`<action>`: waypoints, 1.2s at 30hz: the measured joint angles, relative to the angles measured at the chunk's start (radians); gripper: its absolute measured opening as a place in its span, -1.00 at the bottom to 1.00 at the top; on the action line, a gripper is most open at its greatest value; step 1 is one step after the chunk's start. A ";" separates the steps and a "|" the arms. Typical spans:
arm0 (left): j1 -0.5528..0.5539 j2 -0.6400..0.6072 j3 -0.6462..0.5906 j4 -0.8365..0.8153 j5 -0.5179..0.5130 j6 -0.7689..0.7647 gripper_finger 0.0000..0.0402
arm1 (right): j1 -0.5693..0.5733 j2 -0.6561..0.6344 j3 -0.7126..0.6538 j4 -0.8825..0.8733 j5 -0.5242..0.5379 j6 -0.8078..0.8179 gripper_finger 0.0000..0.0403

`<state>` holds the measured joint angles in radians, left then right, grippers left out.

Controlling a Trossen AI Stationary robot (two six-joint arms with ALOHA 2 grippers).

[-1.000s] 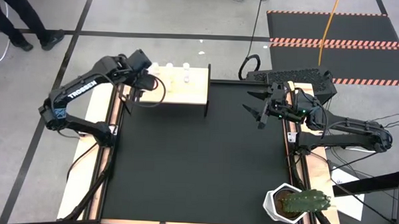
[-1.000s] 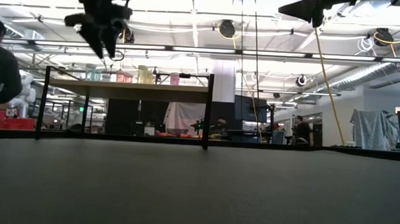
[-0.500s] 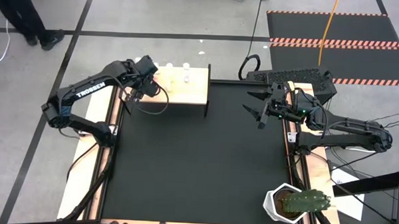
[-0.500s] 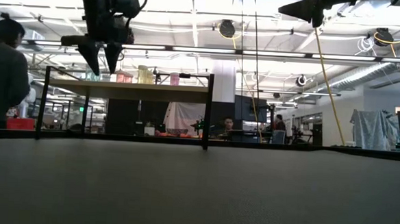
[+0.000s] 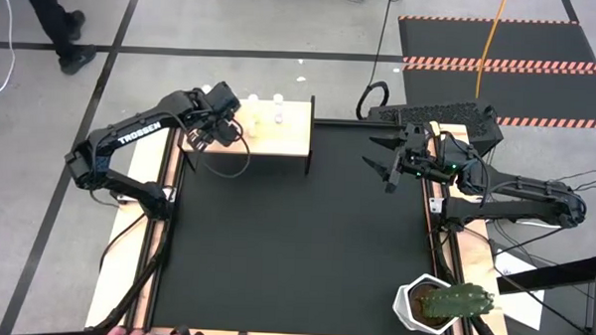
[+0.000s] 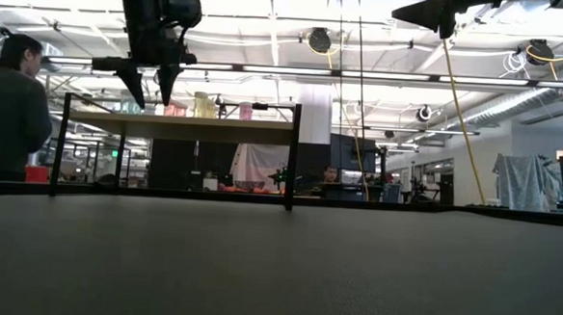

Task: Pick and place medicine bottles onto shelf by color
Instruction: Adjust the pill bottles on the shelf

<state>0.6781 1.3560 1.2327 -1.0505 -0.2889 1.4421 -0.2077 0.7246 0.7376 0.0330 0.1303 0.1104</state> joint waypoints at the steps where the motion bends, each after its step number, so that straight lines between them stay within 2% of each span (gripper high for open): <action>1: 0.000 0.003 0.000 0.008 0.003 0.013 0.16 | 0.000 0.000 0.000 0.000 0.000 0.000 0.41; 11: 0.008 0.061 0.000 0.009 -0.001 0.062 0.16 | 0.000 0.000 0.000 -0.016 0.000 0.001 0.41; 16: 0.010 0.065 0.000 0.009 -0.047 0.076 0.16 | 0.000 0.000 0.000 -0.017 0.000 0.005 0.41; 36: 0.055 0.064 0.000 0.009 -0.051 0.139 0.16 | 0.000 0.000 0.000 -0.016 0.000 0.001 0.41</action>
<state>0.7326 1.4204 1.2331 -1.0420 -0.3402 1.5812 -0.2073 0.7250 0.7372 0.0174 0.1299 0.1116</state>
